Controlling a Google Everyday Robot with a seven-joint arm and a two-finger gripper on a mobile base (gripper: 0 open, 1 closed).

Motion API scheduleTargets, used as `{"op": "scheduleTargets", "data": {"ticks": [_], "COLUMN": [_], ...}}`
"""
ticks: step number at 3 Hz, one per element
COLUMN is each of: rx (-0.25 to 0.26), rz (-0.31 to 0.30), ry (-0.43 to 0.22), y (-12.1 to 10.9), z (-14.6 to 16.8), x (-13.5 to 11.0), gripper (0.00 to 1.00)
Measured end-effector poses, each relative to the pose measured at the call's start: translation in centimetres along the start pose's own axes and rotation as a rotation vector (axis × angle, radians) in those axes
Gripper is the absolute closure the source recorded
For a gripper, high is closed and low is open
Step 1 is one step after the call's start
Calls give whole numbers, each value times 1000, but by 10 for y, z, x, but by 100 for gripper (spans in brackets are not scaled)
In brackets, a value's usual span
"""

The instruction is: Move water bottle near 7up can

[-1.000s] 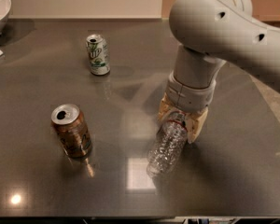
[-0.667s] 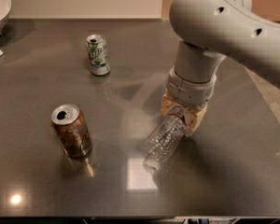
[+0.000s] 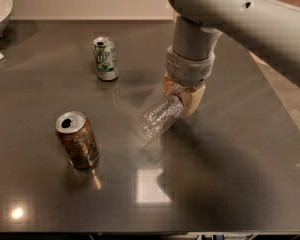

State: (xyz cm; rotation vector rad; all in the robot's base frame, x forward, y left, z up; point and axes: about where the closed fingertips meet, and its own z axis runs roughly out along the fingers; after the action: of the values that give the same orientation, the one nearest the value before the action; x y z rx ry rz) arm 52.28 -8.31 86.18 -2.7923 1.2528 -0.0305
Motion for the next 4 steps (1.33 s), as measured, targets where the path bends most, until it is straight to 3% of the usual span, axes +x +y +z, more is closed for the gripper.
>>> {"op": "scheduleTargets", "data": {"ticks": [2,4], "rx": [117,165], "rz": [182,302], "ry": [17,28], "y": [-103,-177], "z": [-6,10], "x": [9,16], "gripper": [100,100]}}
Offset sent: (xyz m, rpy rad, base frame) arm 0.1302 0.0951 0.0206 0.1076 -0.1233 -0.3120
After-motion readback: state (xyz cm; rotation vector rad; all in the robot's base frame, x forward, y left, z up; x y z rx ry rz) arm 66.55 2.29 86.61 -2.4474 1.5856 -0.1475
